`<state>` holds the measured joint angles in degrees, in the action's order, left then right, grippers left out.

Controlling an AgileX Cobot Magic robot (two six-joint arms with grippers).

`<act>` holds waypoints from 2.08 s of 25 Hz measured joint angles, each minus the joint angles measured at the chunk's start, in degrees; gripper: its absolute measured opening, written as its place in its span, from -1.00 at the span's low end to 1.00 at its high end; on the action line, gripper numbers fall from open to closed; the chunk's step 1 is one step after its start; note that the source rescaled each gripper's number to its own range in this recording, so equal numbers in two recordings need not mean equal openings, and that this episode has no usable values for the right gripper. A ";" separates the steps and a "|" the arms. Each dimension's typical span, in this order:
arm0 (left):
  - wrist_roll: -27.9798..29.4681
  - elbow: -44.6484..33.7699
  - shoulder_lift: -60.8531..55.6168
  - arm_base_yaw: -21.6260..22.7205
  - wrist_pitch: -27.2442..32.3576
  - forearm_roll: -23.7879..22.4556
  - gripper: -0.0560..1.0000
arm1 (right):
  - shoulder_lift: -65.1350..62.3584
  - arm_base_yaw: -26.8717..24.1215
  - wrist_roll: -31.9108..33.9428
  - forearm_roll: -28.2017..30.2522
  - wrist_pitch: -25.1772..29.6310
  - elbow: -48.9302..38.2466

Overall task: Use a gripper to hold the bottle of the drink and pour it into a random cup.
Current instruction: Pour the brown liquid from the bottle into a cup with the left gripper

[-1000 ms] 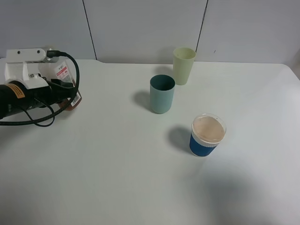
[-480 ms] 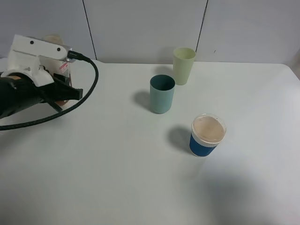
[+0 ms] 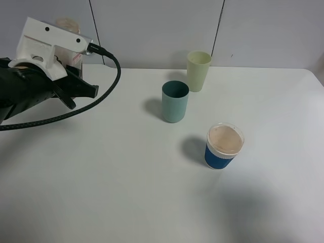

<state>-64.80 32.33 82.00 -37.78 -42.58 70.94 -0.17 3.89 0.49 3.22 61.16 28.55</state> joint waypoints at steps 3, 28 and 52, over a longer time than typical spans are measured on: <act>-0.11 0.70 0.00 0.00 -0.13 0.69 -0.89 | 0.00 0.00 0.00 0.00 0.00 0.00; -30.71 15.06 9.62 -5.07 -14.28 24.38 -0.89 | 0.00 0.00 0.00 0.00 0.00 0.00; -43.92 30.36 28.82 -13.79 -23.20 27.45 -0.89 | 0.00 0.00 0.00 0.00 0.00 0.00</act>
<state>-108.71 62.68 110.81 -51.57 -65.78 98.38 -0.17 3.89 0.49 3.22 61.16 28.55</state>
